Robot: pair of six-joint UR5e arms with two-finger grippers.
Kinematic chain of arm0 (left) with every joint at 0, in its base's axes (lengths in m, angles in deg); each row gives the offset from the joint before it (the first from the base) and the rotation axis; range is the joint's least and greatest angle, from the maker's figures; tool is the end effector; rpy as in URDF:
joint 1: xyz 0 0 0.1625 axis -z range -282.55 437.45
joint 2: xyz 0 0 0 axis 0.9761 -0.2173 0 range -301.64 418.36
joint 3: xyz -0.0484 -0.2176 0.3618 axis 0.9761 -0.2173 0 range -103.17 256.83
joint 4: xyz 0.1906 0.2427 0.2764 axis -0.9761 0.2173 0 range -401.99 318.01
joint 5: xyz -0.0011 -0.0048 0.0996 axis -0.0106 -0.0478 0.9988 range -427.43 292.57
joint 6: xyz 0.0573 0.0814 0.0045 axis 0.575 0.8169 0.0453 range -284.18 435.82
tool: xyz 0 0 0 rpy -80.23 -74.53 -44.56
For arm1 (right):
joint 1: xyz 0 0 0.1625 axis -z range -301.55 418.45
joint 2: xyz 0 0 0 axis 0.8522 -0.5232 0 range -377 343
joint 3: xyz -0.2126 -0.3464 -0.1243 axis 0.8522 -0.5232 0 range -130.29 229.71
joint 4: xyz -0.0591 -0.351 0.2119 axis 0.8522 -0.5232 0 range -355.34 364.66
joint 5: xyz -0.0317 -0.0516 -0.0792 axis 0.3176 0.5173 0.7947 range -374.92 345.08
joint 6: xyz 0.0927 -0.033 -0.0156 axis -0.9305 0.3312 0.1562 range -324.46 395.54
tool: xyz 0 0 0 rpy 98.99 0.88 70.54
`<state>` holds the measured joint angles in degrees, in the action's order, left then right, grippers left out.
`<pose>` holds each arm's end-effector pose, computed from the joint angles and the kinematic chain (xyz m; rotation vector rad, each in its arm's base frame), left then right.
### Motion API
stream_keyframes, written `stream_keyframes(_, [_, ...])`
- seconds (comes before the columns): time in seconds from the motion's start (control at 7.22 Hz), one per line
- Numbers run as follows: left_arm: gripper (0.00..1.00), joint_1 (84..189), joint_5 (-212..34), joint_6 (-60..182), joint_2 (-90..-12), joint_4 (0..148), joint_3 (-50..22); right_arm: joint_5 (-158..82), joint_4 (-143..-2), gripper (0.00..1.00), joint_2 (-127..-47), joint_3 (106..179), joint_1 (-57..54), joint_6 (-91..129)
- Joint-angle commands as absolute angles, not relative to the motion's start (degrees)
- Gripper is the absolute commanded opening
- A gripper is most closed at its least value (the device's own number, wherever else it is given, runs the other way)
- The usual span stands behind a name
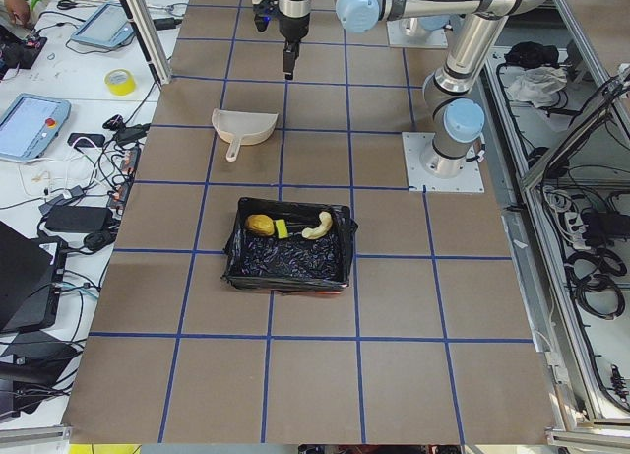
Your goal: Sweep and dump trash into bin
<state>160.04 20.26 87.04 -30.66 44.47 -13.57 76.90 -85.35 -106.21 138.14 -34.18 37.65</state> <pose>-0.0728 -0.5052 0.4992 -0.1056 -3.1094 0.1204 0.1529 -0.4927 0.4946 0.1283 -3.1073 0.0217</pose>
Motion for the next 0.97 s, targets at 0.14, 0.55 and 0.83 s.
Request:
stream_keyframes(0.14, [1.0,169.3,24.8,74.9,-32.9,45.3,-10.6,77.0,-85.3,1.0,-106.2,138.3,-34.2,37.6])
stream_keyframes(0.55, [1.0,169.5,24.8,74.9,-31.6,45.3,-11.4,77.0,-85.3,1.0,-106.2,138.4,-34.1,37.7])
stream_keyframes(0.83, [1.0,169.5,24.8,74.7,-31.5,45.3,-12.1,77.0,-85.3,1.0,-106.2,138.4,-34.1,37.7])
